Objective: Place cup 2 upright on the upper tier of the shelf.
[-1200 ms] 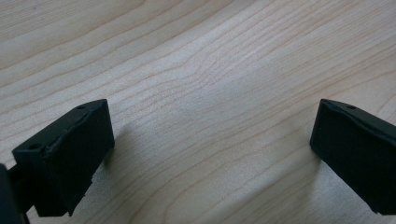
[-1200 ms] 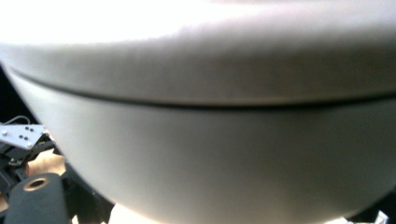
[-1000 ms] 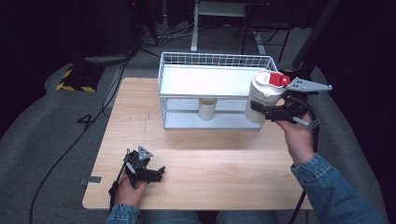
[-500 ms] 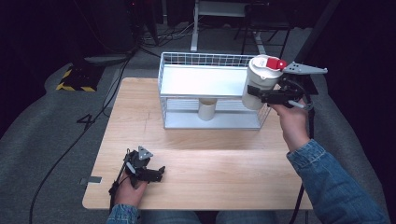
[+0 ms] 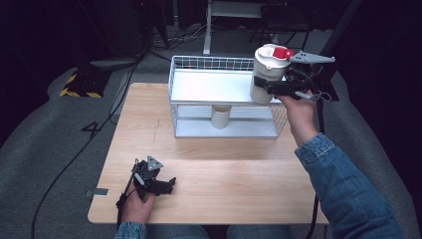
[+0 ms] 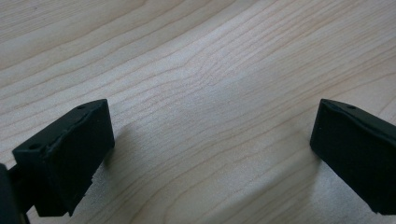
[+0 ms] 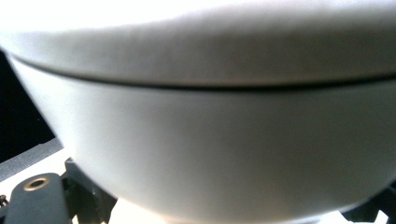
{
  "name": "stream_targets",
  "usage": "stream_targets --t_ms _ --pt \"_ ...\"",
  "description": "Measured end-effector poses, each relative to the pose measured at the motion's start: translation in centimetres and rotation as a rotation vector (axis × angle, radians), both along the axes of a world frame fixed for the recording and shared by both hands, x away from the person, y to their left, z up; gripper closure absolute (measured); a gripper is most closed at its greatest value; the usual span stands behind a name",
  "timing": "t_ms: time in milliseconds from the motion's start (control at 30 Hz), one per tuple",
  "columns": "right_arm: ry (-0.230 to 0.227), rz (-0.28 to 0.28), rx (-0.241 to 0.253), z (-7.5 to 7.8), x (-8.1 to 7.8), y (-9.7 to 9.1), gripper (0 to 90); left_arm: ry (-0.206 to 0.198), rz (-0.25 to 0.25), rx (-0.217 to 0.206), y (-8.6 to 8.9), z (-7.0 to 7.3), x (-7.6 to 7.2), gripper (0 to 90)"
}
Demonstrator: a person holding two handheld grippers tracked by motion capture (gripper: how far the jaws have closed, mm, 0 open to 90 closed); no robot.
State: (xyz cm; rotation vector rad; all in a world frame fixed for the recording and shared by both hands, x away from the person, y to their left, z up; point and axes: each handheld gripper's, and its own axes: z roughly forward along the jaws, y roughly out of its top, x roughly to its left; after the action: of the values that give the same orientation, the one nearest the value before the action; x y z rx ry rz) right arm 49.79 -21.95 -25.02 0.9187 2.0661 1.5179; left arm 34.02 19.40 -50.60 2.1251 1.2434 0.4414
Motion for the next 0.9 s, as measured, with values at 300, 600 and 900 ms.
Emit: stream_targets --t_ms 300,600,900 --pt "-0.023 -0.014 0.008 0.6 1.9 1.7 13.3 0.001 0.0 0.0 0.0 0.0 0.0 0.3" --pt "-0.047 -0.029 0.003 0.6 3.4 3.2 13.3 0.002 -0.001 -0.001 0.0 0.0 0.0 0.3" --pt "-0.052 -0.029 0.0 -0.3 4.7 4.8 13.3 0.0 0.0 0.002 0.0 0.0 0.1 0.2"
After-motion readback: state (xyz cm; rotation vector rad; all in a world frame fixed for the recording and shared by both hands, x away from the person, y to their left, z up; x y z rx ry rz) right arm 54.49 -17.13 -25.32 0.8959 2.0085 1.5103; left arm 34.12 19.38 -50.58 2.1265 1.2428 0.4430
